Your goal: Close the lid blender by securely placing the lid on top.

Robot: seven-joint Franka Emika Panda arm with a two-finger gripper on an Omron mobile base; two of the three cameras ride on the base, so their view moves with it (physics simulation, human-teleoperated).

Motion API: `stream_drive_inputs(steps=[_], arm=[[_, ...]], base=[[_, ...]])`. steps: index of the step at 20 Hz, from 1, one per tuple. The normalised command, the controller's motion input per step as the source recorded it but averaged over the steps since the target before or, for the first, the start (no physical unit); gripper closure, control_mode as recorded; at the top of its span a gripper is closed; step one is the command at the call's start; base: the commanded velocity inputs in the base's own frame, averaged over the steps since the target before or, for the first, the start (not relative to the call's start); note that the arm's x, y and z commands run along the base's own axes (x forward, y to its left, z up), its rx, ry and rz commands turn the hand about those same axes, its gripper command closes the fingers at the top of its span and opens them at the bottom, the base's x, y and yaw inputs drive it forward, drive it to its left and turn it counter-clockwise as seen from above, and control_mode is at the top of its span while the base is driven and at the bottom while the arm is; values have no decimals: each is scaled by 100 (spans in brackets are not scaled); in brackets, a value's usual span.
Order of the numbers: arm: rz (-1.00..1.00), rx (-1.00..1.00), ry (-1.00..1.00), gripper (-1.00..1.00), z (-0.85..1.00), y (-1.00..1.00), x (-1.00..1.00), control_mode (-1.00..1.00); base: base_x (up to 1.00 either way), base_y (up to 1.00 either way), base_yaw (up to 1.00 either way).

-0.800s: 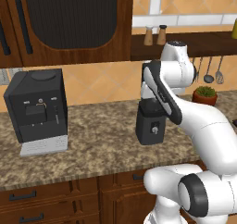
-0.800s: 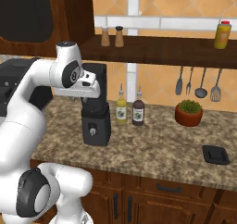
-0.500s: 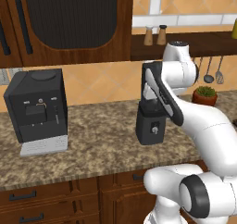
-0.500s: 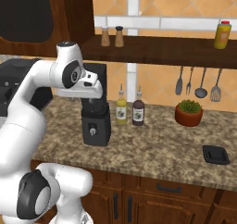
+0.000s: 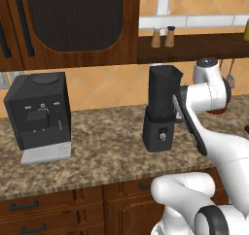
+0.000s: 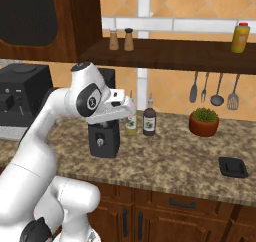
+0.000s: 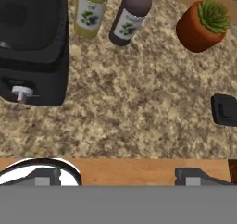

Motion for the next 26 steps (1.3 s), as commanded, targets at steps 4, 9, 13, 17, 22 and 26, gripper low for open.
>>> stream_drive_inputs(steps=[4,9,13,17,22,26], arm=[[-7,-24,0,-100,-36,-100,0,-100],[-12,-11,0,-100,-9,-100,0,-100],[-13,9,0,-100,0,-100,0,-100],[-8,14,-1,-100,0,-100,0,-100],[-4,18,-1,-100,0,-100,0,-100],[0,25,0,-100,2,-98,0,-100]], base=[[0,0,0],[0,0,0],[0,0,0],[0,0,0],[0,0,0],[0,0,0]])
